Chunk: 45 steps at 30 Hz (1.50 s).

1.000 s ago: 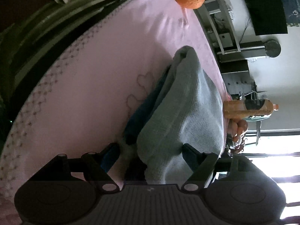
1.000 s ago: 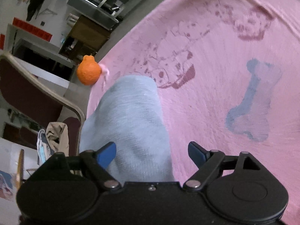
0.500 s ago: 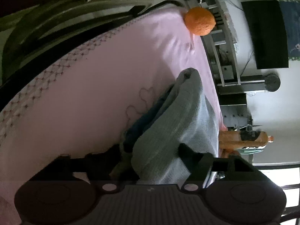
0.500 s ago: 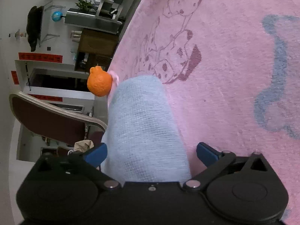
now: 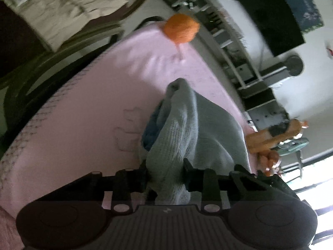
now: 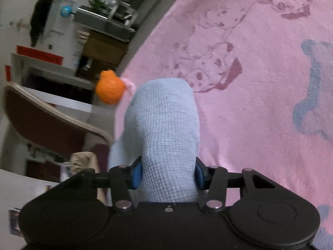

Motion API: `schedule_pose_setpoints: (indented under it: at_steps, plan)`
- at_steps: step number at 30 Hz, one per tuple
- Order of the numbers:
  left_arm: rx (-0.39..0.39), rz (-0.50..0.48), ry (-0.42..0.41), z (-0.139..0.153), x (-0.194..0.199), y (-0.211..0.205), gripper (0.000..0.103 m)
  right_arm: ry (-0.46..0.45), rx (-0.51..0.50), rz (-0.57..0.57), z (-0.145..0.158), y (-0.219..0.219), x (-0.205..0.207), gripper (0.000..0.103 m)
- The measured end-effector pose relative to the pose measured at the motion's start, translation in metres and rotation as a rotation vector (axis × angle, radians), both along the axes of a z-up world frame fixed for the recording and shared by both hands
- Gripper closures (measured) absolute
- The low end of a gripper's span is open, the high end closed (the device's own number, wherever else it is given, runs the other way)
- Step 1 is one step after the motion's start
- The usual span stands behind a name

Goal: Fold clothes

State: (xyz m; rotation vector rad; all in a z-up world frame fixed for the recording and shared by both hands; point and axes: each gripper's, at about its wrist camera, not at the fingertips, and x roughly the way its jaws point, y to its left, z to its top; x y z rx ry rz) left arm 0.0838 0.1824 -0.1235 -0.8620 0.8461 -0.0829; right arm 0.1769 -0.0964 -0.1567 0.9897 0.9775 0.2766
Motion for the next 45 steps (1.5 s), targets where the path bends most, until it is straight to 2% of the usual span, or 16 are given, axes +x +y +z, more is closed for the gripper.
schedule_pose_setpoints:
  at_steps: [4, 8, 17, 21, 24, 27, 29, 30, 32, 34, 38, 41, 42, 43, 44, 45]
  plan:
    - [-0.028, -0.072, -0.033, 0.01, -0.004, -0.026, 0.074, -0.035, 0.024, -0.01, 0.022, -0.021, -0.015, 0.057]
    - [-0.036, -0.164, -0.047, 0.019, 0.009, -0.078, 0.074, -0.063, 0.014, -0.055, 0.043, -0.064, -0.03, 0.057]
    - [-0.034, -0.352, -0.132, 0.05, 0.054, -0.233, 0.074, -0.145, 0.036, -0.185, 0.076, -0.218, -0.053, 0.057]
    - [-0.052, -0.414, -0.149, 0.044, 0.078, -0.301, 0.076, -0.152, 0.099, -0.258, 0.062, -0.3, -0.049, 0.057]
    - [-0.057, -0.483, -0.122, 0.022, 0.096, -0.347, 0.079, -0.13, 0.131, -0.298, 0.033, -0.349, -0.039, 0.056]
    - [0.061, -0.503, -0.06, -0.012, 0.105, -0.378, 0.079, -0.038, 0.095, -0.283, -0.003, -0.38, -0.024, 0.055]
    - [0.055, -0.516, -0.037, -0.026, 0.102, -0.375, 0.077, 0.033, 0.013, -0.274, -0.021, -0.389, -0.015, 0.044]
    - [0.046, -0.525, -0.033, -0.03, 0.1, -0.371, 0.073, 0.037, -0.011, -0.262, -0.025, -0.392, -0.012, 0.038]
    - [0.094, -0.539, -0.049, -0.025, 0.094, -0.357, 0.064, 0.006, -0.048, -0.246, -0.015, -0.391, -0.015, 0.029]
    - [0.175, -0.524, -0.074, -0.016, 0.089, -0.341, 0.062, -0.049, -0.135, -0.222, 0.005, -0.384, -0.022, 0.017]
    - [0.255, -0.444, -0.101, 0.008, 0.091, -0.319, 0.064, -0.097, -0.364, -0.23, 0.048, -0.361, -0.046, 0.014]
    - [0.288, -0.475, -0.155, 0.03, 0.093, -0.331, 0.07, -0.147, -0.4, -0.273, 0.064, -0.356, -0.063, 0.014]
    - [0.308, -0.503, -0.176, 0.035, 0.093, -0.343, 0.07, -0.175, -0.378, -0.289, 0.066, -0.354, -0.067, 0.016]
    - [0.33, -0.531, -0.196, 0.041, 0.094, -0.355, 0.071, -0.203, -0.357, -0.303, 0.068, -0.353, -0.07, 0.034]
    - [0.362, -0.557, -0.216, 0.045, 0.095, -0.367, 0.073, -0.225, -0.343, -0.304, 0.066, -0.35, -0.07, 0.06]
    - [0.41, -0.577, -0.242, 0.047, 0.097, -0.382, 0.079, -0.217, -0.349, -0.301, 0.061, -0.348, -0.065, 0.068]
